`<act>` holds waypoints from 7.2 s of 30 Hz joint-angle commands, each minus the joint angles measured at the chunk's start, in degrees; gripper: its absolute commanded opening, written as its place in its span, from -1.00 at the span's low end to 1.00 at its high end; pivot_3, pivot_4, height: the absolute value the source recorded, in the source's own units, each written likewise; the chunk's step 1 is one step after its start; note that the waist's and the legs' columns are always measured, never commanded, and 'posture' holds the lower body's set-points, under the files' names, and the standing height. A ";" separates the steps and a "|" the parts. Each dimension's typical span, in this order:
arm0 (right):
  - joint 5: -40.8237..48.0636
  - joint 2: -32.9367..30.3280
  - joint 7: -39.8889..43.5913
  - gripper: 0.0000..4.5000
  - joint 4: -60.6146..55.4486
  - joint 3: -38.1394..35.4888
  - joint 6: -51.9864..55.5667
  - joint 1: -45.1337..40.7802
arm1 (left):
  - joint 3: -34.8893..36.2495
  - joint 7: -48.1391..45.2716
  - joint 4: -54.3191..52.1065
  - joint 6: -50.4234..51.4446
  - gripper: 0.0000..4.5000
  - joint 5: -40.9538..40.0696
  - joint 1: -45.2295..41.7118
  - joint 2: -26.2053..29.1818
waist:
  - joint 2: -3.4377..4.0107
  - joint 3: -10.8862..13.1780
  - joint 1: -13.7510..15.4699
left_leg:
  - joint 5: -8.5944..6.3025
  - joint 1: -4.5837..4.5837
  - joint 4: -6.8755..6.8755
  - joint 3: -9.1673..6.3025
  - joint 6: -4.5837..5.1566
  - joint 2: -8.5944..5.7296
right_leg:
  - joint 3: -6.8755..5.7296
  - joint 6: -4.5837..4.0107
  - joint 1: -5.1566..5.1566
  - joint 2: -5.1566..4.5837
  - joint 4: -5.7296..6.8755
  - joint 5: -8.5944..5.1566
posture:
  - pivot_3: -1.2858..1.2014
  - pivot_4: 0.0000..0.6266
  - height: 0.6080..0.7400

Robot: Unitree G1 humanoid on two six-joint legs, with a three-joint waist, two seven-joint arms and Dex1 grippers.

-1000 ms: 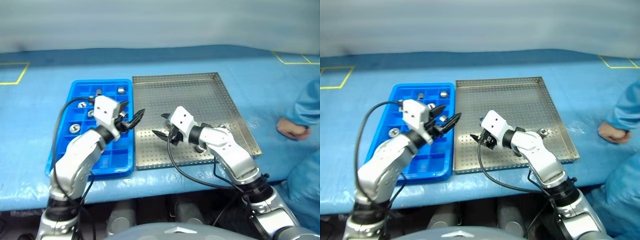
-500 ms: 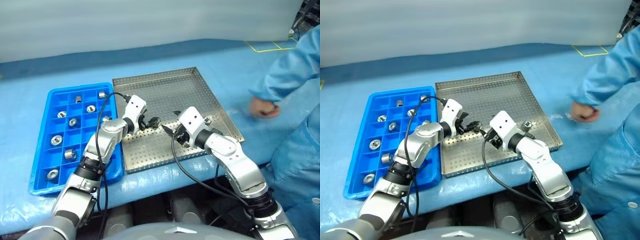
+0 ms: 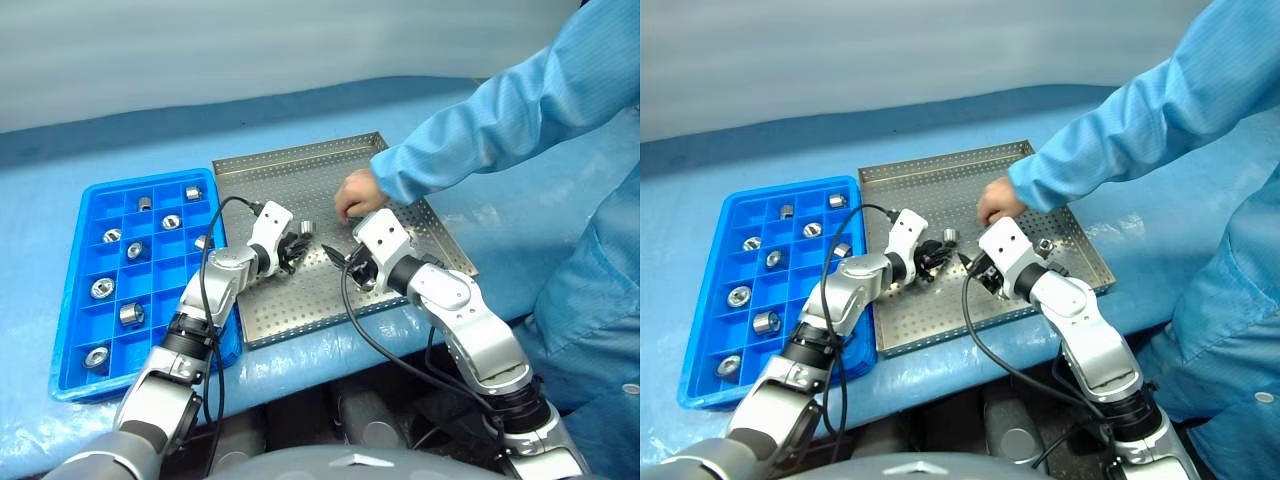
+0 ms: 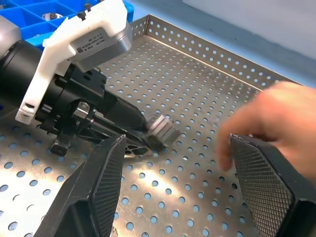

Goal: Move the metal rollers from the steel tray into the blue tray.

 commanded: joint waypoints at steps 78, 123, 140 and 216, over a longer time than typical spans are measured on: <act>-2.41 -4.07 0.52 0.56 -3.99 -2.17 -0.44 2.25 | 1.32 4.35 41.35 -28.91 -0.21 12.48 -20.19 -14.34 | -0.02 0.00 -7.39 | -0.09 0.03 0.14 0.70 0.28 -0.18 | 0.78 0.52 -0.04 -0.08 -0.09 0.27 | -0.24 -0.52 1.00; 10.67 -3.53 13.91 0.56 4.47 -0.47 -1.26 -3.21 | 23.48 12.13 -39.16 12.87 0.39 0.74 24.52 7.88 | -0.12 -0.02 5.69 | -0.08 0.04 0.25 0.81 0.31 -0.08 | 0.71 0.42 -0.12 -0.11 -0.02 0.30 | -0.04 -0.52 1.00; 0.11 -19.92 10.70 0.56 -0.35 -5.56 2.86 -0.17 | 0.91 -12.68 -33.72 4.10 0.67 -10.39 7.97 8.79 | -0.11 -0.05 5.11 | -0.18 -0.02 0.66 0.89 0.50 -0.19 | 0.81 0.27 0.00 -0.16 -0.05 0.19 | -0.12 -0.52 1.00; 6.22 -4.93 16.70 0.56 9.45 -0.05 -6.09 -5.78 | 31.25 -4.69 -65.73 17.87 -0.23 -6.50 46.76 18.66 | -0.11 0.15 6.07 | -0.31 -0.07 0.76 0.85 0.71 0.06 | 0.92 0.23 -0.11 -0.26 -0.08 0.12 | 0.04 -0.52 1.00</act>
